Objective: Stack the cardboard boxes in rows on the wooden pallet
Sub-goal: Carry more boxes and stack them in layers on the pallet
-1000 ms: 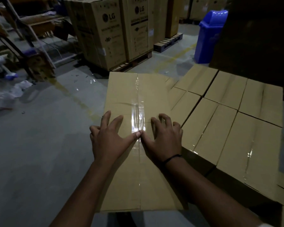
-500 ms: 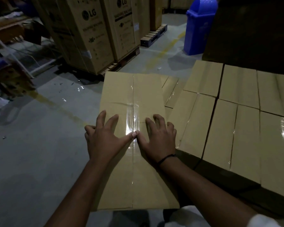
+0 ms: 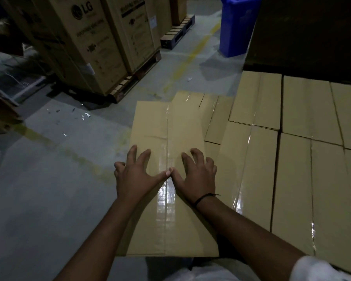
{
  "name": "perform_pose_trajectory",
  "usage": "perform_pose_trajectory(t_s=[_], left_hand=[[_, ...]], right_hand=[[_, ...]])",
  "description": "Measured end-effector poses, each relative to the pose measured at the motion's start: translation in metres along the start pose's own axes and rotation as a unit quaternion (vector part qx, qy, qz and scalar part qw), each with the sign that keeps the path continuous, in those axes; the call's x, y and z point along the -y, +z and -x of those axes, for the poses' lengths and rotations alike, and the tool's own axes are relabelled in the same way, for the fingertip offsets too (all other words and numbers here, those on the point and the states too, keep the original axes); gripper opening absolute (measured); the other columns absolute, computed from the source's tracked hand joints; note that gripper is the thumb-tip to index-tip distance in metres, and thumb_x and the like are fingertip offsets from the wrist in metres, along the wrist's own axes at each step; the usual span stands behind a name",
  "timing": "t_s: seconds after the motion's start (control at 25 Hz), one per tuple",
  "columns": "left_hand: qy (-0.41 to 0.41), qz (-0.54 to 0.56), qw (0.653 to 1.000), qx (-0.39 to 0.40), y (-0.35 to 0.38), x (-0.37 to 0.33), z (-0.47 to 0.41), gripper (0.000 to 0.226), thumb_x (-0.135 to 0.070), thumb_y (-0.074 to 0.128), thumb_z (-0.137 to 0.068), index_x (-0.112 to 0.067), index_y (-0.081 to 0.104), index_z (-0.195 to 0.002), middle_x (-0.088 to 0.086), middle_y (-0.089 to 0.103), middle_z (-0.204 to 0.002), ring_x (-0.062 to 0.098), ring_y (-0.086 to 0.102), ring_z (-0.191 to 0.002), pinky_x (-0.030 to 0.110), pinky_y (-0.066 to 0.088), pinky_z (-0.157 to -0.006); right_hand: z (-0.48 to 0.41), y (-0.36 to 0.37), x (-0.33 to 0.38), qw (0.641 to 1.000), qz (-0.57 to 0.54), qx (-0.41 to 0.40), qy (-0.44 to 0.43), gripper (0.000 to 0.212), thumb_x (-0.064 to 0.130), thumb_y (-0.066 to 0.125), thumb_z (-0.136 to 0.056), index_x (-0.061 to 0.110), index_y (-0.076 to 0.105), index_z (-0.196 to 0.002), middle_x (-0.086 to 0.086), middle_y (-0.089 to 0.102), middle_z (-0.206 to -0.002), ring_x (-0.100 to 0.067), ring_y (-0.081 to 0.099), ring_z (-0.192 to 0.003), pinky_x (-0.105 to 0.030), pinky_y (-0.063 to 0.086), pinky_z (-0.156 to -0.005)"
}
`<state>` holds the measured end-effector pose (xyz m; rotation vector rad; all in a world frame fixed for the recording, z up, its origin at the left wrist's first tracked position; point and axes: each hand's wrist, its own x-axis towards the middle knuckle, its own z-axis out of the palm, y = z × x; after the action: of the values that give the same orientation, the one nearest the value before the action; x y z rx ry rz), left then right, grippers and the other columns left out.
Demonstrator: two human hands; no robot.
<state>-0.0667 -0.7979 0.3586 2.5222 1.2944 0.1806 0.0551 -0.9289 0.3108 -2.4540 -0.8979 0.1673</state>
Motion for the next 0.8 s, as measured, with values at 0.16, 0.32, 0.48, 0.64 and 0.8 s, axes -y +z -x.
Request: perform_pose_trajectory(t_s=[0.16, 0.32, 0.48, 0.64, 0.8], left_hand=[[0.028, -0.022, 0.999, 0.032, 0.024, -0.005, -0.057, 0.107, -0.098, 0.056, -0.056, -0.045, 0.04, -0.147, -0.015, 0.013, -0.165, 0.032, 0.029, -0.128, 0.046, 0.036, -0.105], [0.061, -0.021, 0.995, 0.077, 0.052, -0.007, -0.1, 0.107, -0.097, 0.056, -0.056, -0.046, 0.038, -0.148, -0.016, 0.01, -0.165, 0.033, 0.028, -0.13, 0.046, 0.034, -0.106], [0.09, -0.022, 0.986, 0.138, 0.081, -0.007, -0.139, 0.109, -0.095, 0.059, -0.056, -0.046, 0.034, -0.151, -0.015, 0.005, -0.166, 0.037, 0.025, -0.134, 0.05, 0.033, -0.109], [0.119, -0.006, 0.972, 0.204, 0.112, -0.005, -0.172, 0.113, -0.091, 0.065, -0.057, -0.044, 0.029, -0.153, -0.015, -0.001, -0.165, 0.041, 0.021, -0.137, 0.052, 0.032, -0.111], [0.163, -0.012, 0.951, 0.261, 0.143, 0.0, -0.197, 0.118, -0.089, 0.068, -0.056, -0.045, 0.022, -0.155, -0.015, -0.011, -0.165, 0.046, 0.017, -0.14, 0.057, 0.032, -0.112]], right_hand=[[-0.039, 0.026, -0.016, 0.999, -0.005, 0.024, 0.036, 0.063, 0.066, 0.044, -0.089, 0.032, 0.046, -0.143, 0.002, 0.028, -0.157, -0.036, 0.028, -0.137, -0.05, 0.027, -0.111], [-0.061, 0.048, -0.032, 0.996, -0.007, 0.03, 0.083, 0.064, 0.068, 0.044, -0.089, 0.033, 0.045, -0.143, 0.002, 0.026, -0.158, -0.035, 0.027, -0.138, -0.05, 0.03, -0.11], [-0.086, 0.07, -0.046, 0.991, -0.007, 0.037, 0.132, 0.066, 0.068, 0.044, -0.088, 0.034, 0.041, -0.145, 0.002, 0.018, -0.16, -0.033, 0.023, -0.142, -0.051, 0.026, -0.115], [-0.106, 0.088, -0.059, 0.985, 0.014, 0.046, 0.166, 0.069, 0.068, 0.048, -0.085, 0.033, 0.041, -0.144, -0.001, 0.019, -0.16, -0.034, 0.027, -0.14, -0.051, 0.03, -0.113], [-0.12, 0.103, -0.073, 0.976, 0.045, 0.07, 0.204, 0.072, 0.069, 0.053, -0.082, 0.031, 0.041, -0.143, -0.002, 0.017, -0.16, -0.037, 0.028, -0.138, -0.051, 0.03, -0.111]])
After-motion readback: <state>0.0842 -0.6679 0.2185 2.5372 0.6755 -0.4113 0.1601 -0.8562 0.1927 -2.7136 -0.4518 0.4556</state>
